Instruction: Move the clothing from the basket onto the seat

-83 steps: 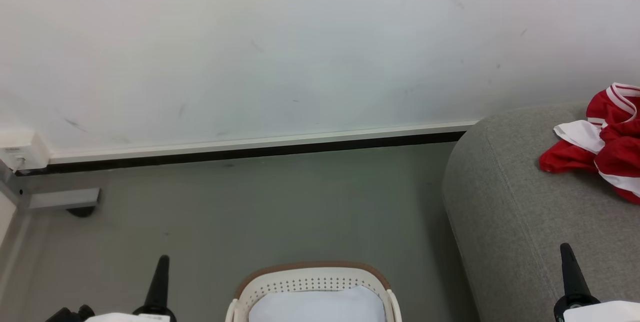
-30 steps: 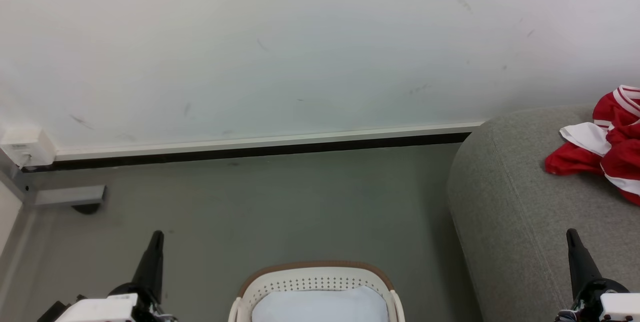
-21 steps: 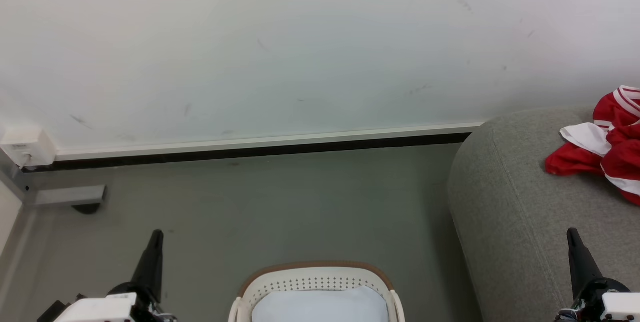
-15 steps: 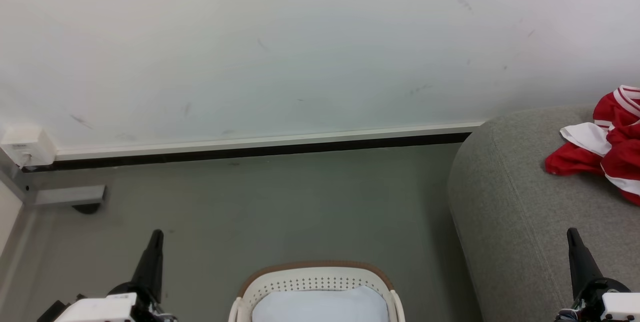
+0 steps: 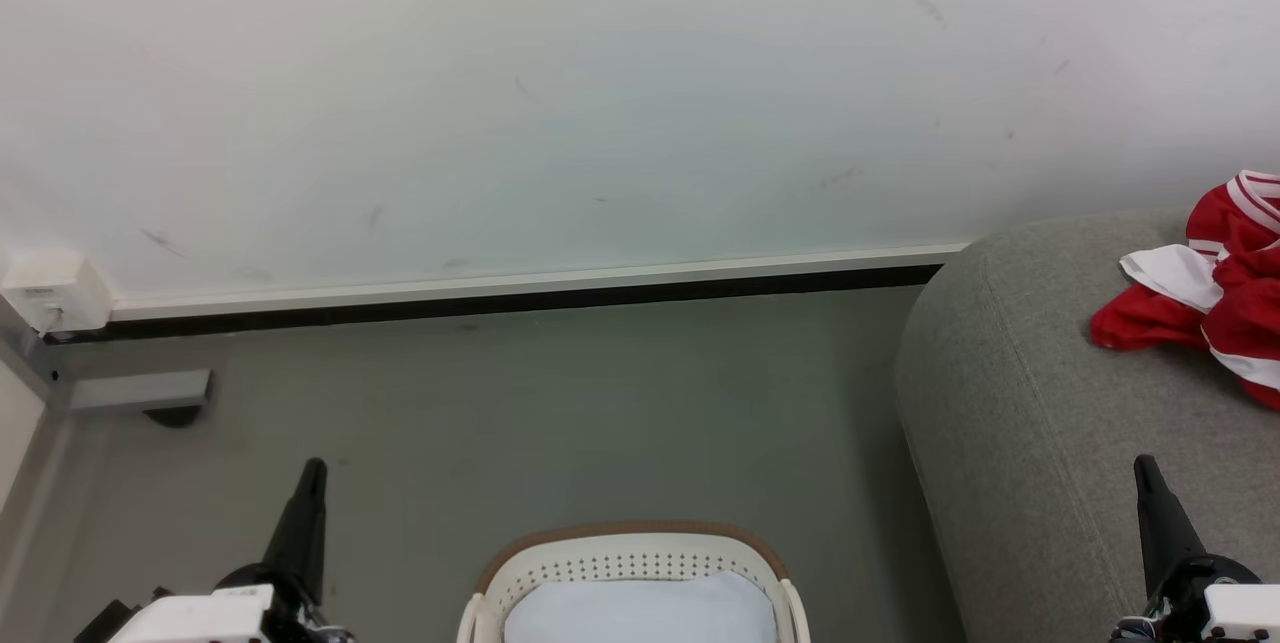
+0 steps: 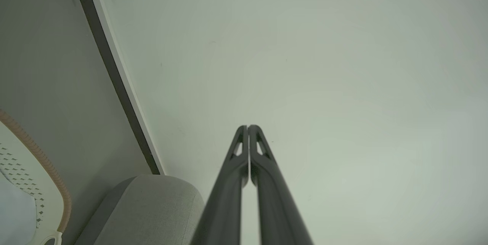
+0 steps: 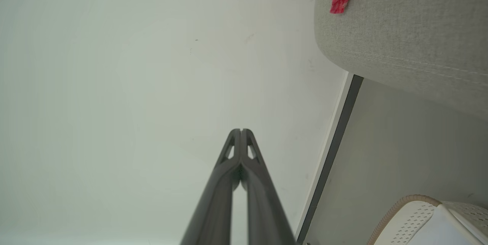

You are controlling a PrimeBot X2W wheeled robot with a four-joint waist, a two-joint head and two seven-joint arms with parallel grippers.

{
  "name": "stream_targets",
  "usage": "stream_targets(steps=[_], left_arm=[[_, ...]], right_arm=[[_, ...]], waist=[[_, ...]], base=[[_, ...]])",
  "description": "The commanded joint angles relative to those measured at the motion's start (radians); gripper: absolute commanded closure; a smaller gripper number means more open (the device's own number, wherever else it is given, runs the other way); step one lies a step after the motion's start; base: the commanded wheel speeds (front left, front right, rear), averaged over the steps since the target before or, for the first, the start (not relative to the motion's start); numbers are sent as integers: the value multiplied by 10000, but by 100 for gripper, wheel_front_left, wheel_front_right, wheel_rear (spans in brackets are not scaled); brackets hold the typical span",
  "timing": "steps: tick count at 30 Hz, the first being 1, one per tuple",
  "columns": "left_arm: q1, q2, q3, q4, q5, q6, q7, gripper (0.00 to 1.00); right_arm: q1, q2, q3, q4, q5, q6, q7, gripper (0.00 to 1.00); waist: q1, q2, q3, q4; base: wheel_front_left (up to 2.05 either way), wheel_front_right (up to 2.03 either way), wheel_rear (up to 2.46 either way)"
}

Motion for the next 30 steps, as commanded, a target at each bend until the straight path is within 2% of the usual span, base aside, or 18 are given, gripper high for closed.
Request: stream_targets(steps=[1,30], left_arm=[[-93,73,19,-27,-134,-45,41,100],[-92,72,17,-26,-136,-45,39,100]], right_arm=[[-119,-69,-43,-56,5,-21,32,100],[-118,-69,-41,-56,6,-21,30,100]], waist=[[0,0,0,0],[0,0,0,0]], base=[[0,0,0],[0,0,0]])
